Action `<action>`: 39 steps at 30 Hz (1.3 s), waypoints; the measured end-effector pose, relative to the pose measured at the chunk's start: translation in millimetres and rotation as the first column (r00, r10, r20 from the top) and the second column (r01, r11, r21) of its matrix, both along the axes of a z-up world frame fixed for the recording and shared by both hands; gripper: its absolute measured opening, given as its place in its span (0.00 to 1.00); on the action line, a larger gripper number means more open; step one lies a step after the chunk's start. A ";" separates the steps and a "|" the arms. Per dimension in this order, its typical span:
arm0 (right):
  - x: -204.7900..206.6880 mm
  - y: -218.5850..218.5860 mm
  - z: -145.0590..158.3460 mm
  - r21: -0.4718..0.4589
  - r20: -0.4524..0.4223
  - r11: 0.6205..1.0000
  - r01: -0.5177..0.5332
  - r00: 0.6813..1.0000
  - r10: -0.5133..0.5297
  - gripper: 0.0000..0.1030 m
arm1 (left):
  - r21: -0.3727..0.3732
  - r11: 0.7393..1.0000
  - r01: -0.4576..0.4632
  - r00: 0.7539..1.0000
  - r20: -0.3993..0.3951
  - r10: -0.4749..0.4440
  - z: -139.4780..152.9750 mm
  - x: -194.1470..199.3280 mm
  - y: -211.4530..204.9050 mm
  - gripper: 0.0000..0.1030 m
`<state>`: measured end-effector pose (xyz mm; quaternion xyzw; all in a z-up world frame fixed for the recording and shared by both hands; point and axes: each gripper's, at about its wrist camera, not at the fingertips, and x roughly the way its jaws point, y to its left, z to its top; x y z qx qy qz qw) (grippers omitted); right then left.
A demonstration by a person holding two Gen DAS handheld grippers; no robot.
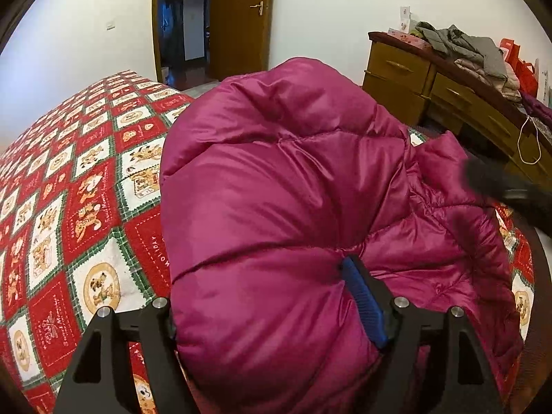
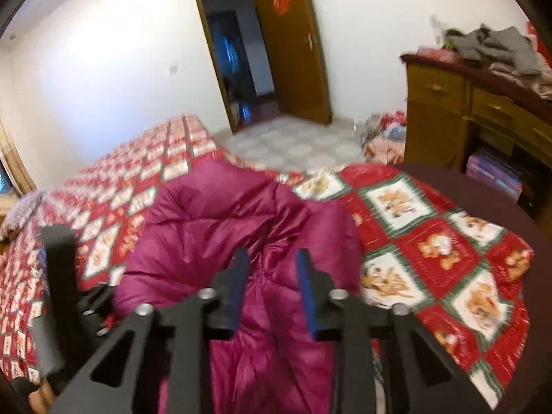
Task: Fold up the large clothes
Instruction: 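Lay the folded jacket flat on the quilt and open both tools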
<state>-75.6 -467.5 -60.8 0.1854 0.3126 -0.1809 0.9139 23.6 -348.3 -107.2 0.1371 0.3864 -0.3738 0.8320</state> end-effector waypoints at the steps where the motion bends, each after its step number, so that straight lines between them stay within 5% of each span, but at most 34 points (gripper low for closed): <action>1: 8.2 -1.4 -10.7 0.027 -0.027 1.000 0.003 1.000 -0.002 0.26 | 0.001 1.000 0.001 1.000 0.002 -0.001 0.1 -0.3 0.2 0.75; 11: 20.4 -6.7 -58.2 0.041 -0.103 0.999 -0.003 0.995 0.007 0.26 | 0.000 1.000 -0.011 1.000 0.014 0.011 -4.6 1.1 -1.4 0.79; 23: 24.8 5.8 -54.5 -0.036 -0.109 0.999 0.014 0.994 -0.018 0.27 | 0.032 0.999 -0.030 0.996 0.089 0.027 21.4 -29.3 25.0 0.80; 27: 13.7 12.6 -47.0 -0.068 -0.115 0.998 0.020 0.993 -0.028 0.34 | 0.053 0.998 -0.031 0.988 0.154 0.023 35.0 -49.6 41.3 0.80; 31: -23.6 32.7 -28.0 -0.079 -0.049 0.997 0.026 0.998 -0.030 0.65 | 0.049 0.997 -0.051 0.977 0.210 0.040 42.3 -68.4 58.2 0.81; 39: -86.7 70.8 -16.7 -0.119 -0.080 0.993 0.013 0.996 -0.023 0.65 | 0.037 0.997 -0.073 0.972 0.228 0.063 40.7 -94.5 77.2 0.81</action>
